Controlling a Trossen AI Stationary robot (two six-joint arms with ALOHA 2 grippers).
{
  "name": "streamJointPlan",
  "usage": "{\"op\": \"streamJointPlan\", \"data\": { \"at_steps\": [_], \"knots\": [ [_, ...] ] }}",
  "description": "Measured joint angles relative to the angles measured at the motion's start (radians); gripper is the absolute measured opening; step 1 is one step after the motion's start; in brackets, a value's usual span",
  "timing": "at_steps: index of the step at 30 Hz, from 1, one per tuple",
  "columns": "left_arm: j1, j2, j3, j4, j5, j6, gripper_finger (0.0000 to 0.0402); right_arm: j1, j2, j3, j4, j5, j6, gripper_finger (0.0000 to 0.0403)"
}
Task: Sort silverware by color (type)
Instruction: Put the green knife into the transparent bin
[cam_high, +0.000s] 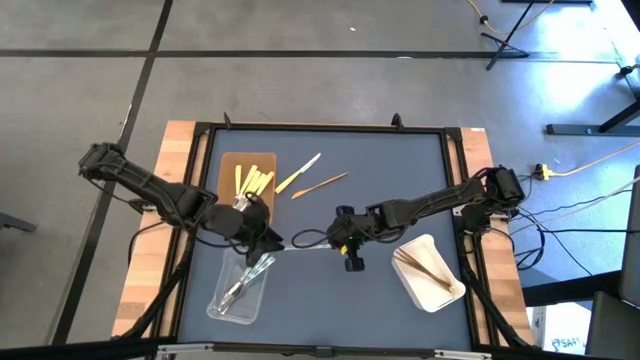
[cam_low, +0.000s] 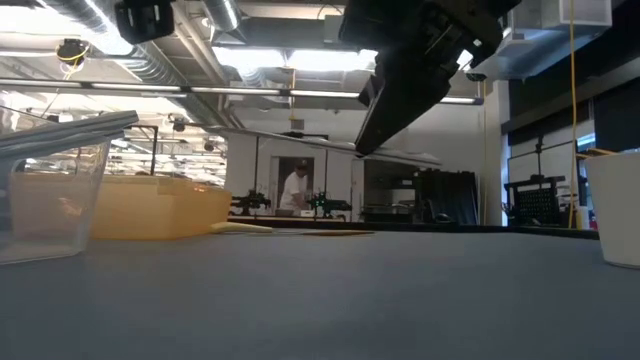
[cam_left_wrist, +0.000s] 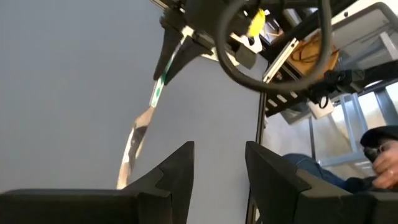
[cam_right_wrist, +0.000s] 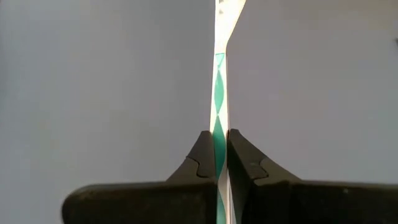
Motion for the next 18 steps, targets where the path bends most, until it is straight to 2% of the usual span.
{"op": "streamJointPlan", "data": {
  "at_steps": [18],
  "knots": [
    [0.215, 0.025, 0.000, 0.001, 0.135, 0.002, 0.0137, 0.000, 0.000, 0.000, 0.043, 0.000, -0.323, 0.0001]
  ]
}}
